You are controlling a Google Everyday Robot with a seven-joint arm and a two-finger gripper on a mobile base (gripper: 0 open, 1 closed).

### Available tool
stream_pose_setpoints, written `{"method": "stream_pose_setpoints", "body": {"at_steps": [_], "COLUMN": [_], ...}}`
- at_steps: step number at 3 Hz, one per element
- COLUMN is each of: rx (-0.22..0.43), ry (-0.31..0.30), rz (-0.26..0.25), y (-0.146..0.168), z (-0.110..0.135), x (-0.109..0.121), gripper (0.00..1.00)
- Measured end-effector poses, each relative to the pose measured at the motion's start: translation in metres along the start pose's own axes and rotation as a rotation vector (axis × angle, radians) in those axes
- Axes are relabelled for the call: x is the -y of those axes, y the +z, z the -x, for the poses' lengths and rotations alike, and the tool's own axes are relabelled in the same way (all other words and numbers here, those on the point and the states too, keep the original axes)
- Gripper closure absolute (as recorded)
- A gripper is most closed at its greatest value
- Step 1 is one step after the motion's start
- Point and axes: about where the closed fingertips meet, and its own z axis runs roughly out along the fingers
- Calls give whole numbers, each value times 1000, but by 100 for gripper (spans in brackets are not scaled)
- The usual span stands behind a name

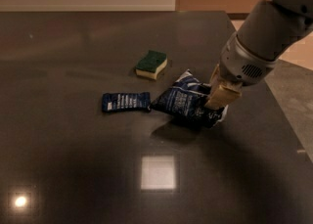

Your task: Move blue chip bag near rxbar blueberry

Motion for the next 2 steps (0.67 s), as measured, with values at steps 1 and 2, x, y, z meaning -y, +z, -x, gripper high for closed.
{"method": "stream_pose_setpoints", "body": {"at_steps": [1,2], "rx": [41,75], "ry": [-41,-68], "rz": [0,14], "y": [6,14], "z": [22,36], "x": [19,32], "gripper": [82,58]}}
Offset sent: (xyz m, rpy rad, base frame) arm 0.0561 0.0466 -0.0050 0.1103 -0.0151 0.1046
